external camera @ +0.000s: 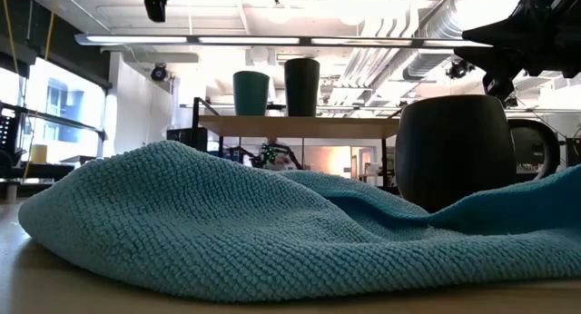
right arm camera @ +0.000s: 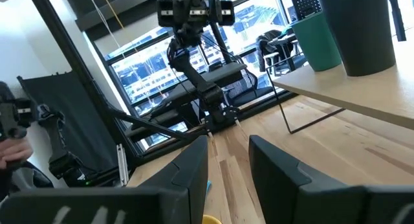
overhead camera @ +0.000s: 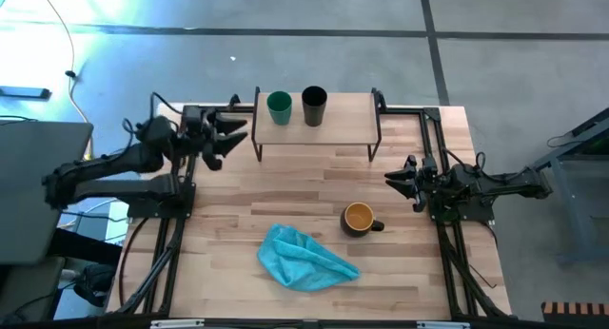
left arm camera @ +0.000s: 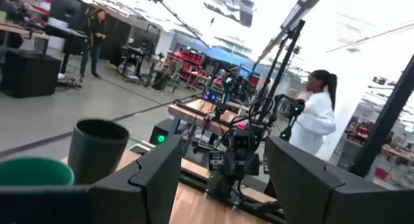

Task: Stack small to large cups/mugs on shelf
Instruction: Put the black mug on the shelf

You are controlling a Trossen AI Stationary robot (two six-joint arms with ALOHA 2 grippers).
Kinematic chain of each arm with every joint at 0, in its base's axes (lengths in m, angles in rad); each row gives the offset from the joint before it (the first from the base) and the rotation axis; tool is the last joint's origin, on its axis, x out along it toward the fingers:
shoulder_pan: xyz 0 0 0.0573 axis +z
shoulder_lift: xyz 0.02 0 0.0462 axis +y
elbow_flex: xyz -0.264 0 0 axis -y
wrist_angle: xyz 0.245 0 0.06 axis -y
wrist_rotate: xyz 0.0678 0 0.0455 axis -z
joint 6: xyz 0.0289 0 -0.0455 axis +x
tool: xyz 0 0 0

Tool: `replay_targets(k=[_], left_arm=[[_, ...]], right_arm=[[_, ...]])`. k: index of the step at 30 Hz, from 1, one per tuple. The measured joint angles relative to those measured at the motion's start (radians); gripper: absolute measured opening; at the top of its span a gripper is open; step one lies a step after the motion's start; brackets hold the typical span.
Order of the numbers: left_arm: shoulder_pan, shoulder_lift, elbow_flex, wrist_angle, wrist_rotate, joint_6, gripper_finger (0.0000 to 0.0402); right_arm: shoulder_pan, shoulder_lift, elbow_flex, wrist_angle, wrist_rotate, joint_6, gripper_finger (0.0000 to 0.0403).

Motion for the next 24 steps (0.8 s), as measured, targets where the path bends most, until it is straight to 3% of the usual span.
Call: replay_targets(k=[6, 13, 24], left_arm=[[-0.151, 0.018, -0.055, 0.038, -0.156, 0.037, 0.0211], [-0.204, -0.039, -0.070, -0.139, -0.161, 0.047, 0.0211], [-0.202, -0.258, -0.071, -0.465, -0.164, -0.004, 0.0211]], right_arm=[[0.000, 0.000, 0.000, 0.000, 0.000, -0.001, 0.0103], [0.000, 0.000, 0.000, -0.001, -0.017, 0.019, 0.0103], [0.000, 0.001, 0.001, -0.052, -0.092, 0.082, 0.0103]])
